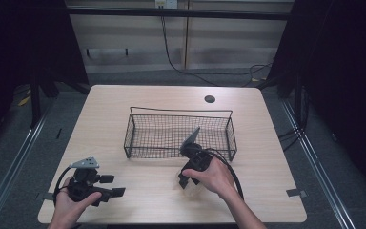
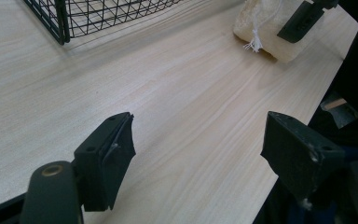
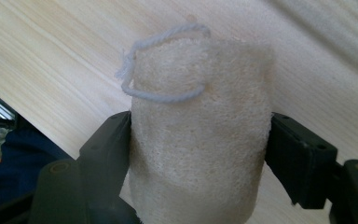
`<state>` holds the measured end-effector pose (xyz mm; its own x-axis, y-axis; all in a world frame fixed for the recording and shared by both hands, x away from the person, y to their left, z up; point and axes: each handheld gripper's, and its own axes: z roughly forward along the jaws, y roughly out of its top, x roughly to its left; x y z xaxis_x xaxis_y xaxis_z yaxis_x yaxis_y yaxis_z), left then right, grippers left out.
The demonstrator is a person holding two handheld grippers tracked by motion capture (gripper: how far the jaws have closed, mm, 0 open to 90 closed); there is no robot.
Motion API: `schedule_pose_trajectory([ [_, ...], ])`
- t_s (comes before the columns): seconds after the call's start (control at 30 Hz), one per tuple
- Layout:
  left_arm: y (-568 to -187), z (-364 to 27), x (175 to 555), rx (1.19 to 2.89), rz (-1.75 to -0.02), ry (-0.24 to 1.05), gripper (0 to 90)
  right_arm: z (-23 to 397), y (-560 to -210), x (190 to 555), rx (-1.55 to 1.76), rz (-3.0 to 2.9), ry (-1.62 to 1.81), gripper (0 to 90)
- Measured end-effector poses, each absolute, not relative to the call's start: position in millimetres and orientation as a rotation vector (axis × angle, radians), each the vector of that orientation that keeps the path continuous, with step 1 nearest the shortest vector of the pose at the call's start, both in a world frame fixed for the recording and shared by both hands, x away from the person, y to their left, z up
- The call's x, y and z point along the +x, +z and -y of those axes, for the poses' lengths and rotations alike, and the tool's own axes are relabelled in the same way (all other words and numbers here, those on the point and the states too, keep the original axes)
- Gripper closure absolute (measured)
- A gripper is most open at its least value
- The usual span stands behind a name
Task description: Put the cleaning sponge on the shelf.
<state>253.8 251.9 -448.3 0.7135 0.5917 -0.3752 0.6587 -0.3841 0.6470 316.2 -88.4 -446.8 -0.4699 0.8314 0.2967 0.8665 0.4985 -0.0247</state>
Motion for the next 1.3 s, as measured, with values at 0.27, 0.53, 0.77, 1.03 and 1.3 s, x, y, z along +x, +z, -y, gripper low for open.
schedule_pose_trajectory([
  [0.27, -448, -252, 254, 2.093, -0.949, -0.103, 24.6, 93, -439, 316, -1.441, 2.490, -0.199, 26.8],
  [0.53, -449, -251, 254, 2.095, -0.950, -0.110, 24.5, 96, -431, 315, -1.421, 2.495, -0.188, 26.8],
  [0.77, -449, -251, 254, 2.092, -0.948, -0.109, 24.5, 101, -423, 316, -1.416, 2.492, -0.205, 26.9],
  [1.03, -449, -251, 254, 2.093, -0.950, -0.114, 23.4, 106, -406, 318, -1.404, 2.500, -0.243, 27.1],
  [1.3, -449, -252, 254, 2.091, -0.934, -0.131, 18.9, 110, -389, 322, -1.380, 2.524, -0.272, 27.1],
])
